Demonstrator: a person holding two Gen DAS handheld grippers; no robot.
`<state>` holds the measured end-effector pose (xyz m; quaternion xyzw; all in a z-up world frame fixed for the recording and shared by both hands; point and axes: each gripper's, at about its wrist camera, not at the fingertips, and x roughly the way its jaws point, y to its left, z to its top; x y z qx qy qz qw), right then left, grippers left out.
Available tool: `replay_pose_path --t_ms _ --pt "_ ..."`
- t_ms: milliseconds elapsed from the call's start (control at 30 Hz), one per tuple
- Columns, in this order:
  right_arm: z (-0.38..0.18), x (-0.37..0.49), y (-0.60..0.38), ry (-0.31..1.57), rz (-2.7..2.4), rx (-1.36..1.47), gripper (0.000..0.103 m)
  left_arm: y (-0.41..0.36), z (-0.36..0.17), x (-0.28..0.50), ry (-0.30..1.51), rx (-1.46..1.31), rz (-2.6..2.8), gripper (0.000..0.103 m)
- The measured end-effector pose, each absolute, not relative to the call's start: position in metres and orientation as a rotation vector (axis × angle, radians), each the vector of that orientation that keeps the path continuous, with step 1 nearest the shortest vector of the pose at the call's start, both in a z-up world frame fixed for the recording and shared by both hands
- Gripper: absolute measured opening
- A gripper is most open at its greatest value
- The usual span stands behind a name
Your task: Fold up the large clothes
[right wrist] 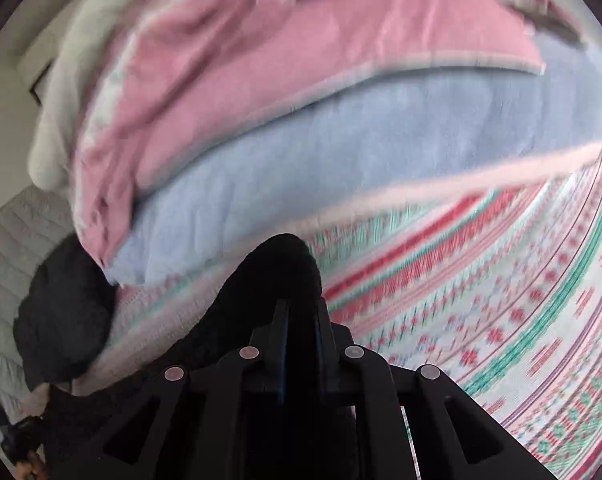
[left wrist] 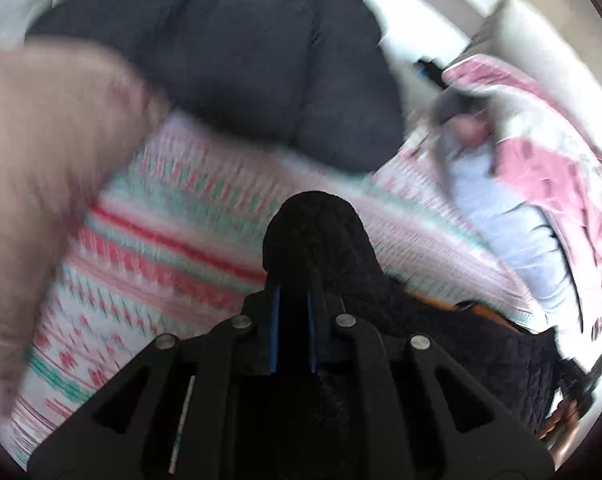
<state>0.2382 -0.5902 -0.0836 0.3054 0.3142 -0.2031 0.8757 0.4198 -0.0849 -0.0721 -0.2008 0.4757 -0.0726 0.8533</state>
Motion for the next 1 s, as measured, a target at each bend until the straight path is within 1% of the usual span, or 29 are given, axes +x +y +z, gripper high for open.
replay_pose_path --t_ms 67,100,167,267,300,400,433,467,500,533,567,633,700,867,1000 --pt "-0.110 0.248 -0.592 0.755 -0.433 0.657 0.022 -0.079 -0.093 0.421 1.040 -0.507 -0.154 0.016" --pt "-0.112 0.248 -0.591 0.762 -0.443 0.646 0.022 -0.078 -0.093 0.421 1.032 -0.520 -0.155 0.017" --pt "-0.102 0.244 -0.591 0.746 -0.452 0.622 0.024 -0.080 -0.086 0.419 1.023 -0.503 -0.154 0.019" --pt "-0.082 0.233 -0.596 0.715 -0.471 0.595 0.040 -0.077 -0.075 0.415 1.006 -0.521 -0.152 0.030" --pt "-0.074 0.228 -0.598 0.700 -0.469 0.587 0.042 -0.073 -0.072 0.415 1.011 -0.541 -0.147 0.035" --pt "-0.046 0.207 -0.598 0.654 -0.447 0.562 0.050 -0.058 -0.063 0.411 1.003 -0.596 -0.133 0.037" --pt "-0.032 0.197 -0.596 0.625 -0.436 0.537 0.056 -0.055 -0.057 0.408 0.994 -0.598 -0.122 0.037" --pt "-0.018 0.187 -0.593 0.594 -0.427 0.508 0.063 -0.053 -0.052 0.404 0.985 -0.591 -0.114 0.038" --pt "-0.009 0.183 -0.591 0.572 -0.427 0.493 0.068 -0.052 -0.046 0.400 0.977 -0.576 -0.108 0.039" --pt "0.001 0.172 -0.588 0.542 -0.433 0.478 0.076 -0.052 -0.039 0.396 0.968 -0.556 -0.103 0.042" --pt "0.007 0.164 -0.584 0.522 -0.439 0.472 0.079 -0.052 -0.032 0.390 0.956 -0.540 -0.099 0.044" --pt "0.012 0.161 -0.576 0.528 -0.423 0.472 0.079 -0.060 -0.019 0.379 0.936 -0.506 -0.097 0.054" --pt "0.011 0.164 -0.566 0.567 -0.373 0.465 0.079 -0.073 -0.007 0.365 0.914 -0.456 -0.111 0.057" --pt "0.004 0.168 -0.526 0.652 -0.335 0.362 0.079 -0.104 0.003 0.331 0.910 -0.325 -0.173 0.057" --pt "0.006 0.146 -0.500 0.650 -0.292 0.311 0.079 -0.134 0.000 0.297 0.938 -0.218 -0.269 0.057"
